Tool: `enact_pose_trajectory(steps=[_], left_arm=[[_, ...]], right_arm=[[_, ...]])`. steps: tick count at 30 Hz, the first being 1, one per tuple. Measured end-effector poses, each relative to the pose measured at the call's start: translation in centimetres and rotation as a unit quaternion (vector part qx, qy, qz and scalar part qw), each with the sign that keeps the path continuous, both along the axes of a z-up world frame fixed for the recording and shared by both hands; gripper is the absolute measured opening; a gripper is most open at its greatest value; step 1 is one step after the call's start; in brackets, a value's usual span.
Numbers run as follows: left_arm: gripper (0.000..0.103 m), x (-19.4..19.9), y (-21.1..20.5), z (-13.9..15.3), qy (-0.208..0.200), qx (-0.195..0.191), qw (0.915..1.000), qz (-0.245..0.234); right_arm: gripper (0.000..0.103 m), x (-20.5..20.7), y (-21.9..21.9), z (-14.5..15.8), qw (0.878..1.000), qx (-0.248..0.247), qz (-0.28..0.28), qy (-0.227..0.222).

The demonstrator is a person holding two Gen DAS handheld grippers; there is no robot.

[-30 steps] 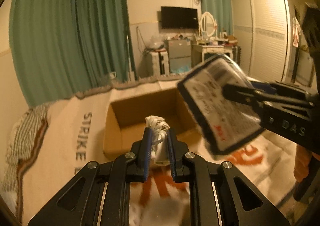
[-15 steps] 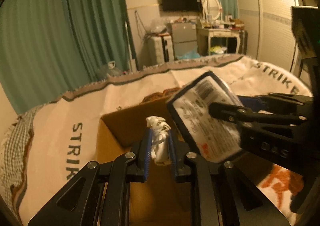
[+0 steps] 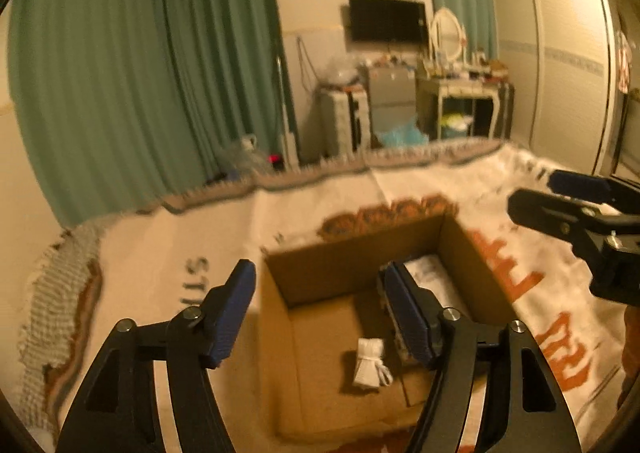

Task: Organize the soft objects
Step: 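Carry both items over the box and open both grippers to drop them, then grasp the white sock with the left gripper while right grasps the blue tissue pack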

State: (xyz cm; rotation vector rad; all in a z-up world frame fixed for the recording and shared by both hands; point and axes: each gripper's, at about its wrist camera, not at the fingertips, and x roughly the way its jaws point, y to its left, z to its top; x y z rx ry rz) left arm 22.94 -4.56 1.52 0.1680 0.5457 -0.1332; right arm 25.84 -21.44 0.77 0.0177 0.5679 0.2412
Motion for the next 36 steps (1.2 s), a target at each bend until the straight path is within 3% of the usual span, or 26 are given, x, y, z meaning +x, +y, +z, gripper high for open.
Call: enact_pose_trajectory(steps=[2, 7, 11, 15, 18, 24, 32, 36], left_arm=[[0.087, -2.5, 0.4, 2.9, -0.036, 0.008, 0.9993, 0.011], [0.091, -8.5, 2.5, 9.0, -0.088, -0.024, 0.9958, 0.011], [0.091, -12.6, 3.7, 11.2, -0.113, -0.03, 0.9932, 0.007], [0.091, -15.8, 4.2, 11.0, -0.118, -0.019, 0.9927, 0.014], [0.091, -17.0, 4.5, 9.2, -0.104, -0.021, 0.994, 0.024], [0.091, -18.1, 2.7, 1.4, -0.038, -0.005, 0.9993, 0.004], [0.089, -17.8, -0.8, -8.9, 0.066, -0.003, 0.9975, -0.023], [0.085, -17.0, -2.4, -11.8, 0.089, 0.012, 0.9954, -0.033]], right_arm=[[0.091, -2.3, 0.0, 2.6, 1.0, -0.011, -0.009, -0.021], [0.103, -8.9, 0.1, 8.2, 0.997, -0.026, -0.017, -0.066], [0.103, -13.7, 0.8, 10.8, 0.995, -0.044, -0.012, -0.087], [0.103, -18.1, 1.3, 11.4, 0.993, -0.067, -0.009, -0.093], [0.103, -20.4, 1.7, 10.2, 0.994, -0.073, -0.002, -0.083], [0.103, -23.3, 1.7, 4.1, 0.995, -0.089, 0.004, -0.048], [0.103, -22.1, 0.7, -5.7, 0.996, -0.084, 0.004, 0.029], [0.103, -20.9, 0.1, -8.8, 0.995, -0.078, 0.003, 0.06]])
